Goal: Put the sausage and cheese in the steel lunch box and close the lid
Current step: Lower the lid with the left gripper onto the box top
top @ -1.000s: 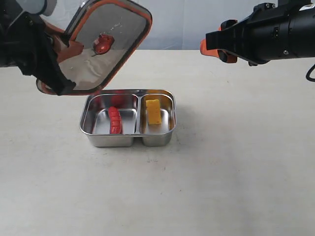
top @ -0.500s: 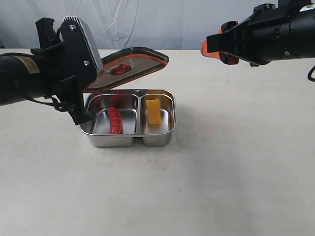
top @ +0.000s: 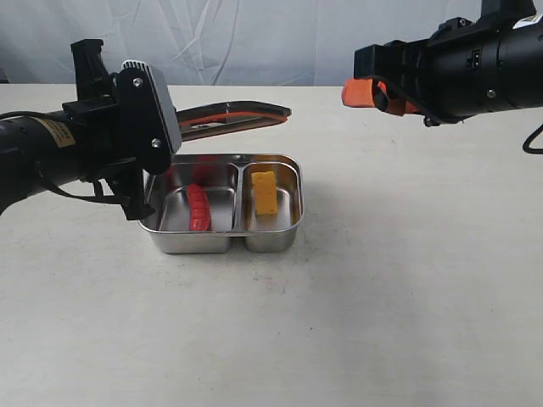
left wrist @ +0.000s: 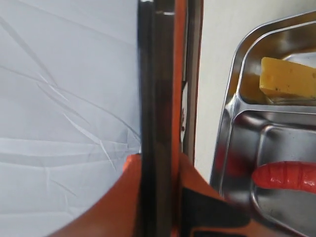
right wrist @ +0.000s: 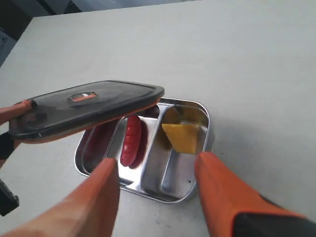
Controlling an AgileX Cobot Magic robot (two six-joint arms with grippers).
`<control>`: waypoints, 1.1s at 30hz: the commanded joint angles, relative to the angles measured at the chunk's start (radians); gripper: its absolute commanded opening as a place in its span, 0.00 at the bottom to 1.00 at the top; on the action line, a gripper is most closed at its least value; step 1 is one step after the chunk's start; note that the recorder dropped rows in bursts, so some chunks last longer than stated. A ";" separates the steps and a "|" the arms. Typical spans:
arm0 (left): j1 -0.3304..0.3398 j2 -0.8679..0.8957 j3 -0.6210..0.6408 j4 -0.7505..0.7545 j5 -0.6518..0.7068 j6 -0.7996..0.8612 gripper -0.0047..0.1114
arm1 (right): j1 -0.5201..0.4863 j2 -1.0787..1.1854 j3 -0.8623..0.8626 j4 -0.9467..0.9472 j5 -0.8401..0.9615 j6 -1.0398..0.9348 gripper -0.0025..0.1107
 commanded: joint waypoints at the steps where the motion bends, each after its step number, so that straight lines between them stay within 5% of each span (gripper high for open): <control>1: -0.004 -0.001 0.008 -0.017 -0.043 0.010 0.04 | -0.006 -0.007 -0.002 -0.025 0.011 0.051 0.45; 6: -0.012 0.042 0.008 -0.009 -0.043 0.032 0.04 | -0.006 -0.007 -0.002 -0.086 0.037 0.051 0.45; 9: -0.071 0.078 0.008 -0.033 -0.062 0.154 0.04 | -0.006 -0.007 -0.002 -0.119 0.040 0.052 0.45; 14: -0.156 0.159 0.012 -0.493 -0.228 0.590 0.04 | -0.006 -0.007 -0.002 -0.137 0.044 0.052 0.45; 16: -0.192 0.180 0.025 -0.569 -0.325 0.651 0.04 | -0.006 -0.007 -0.002 -0.148 0.044 0.052 0.45; 23: -0.263 0.197 0.043 -0.608 -0.304 0.653 0.04 | -0.006 -0.007 -0.002 -0.158 0.051 0.052 0.45; 33: -0.263 0.197 0.046 -0.666 -0.216 0.655 0.04 | -0.006 -0.007 -0.002 -0.166 0.053 0.052 0.45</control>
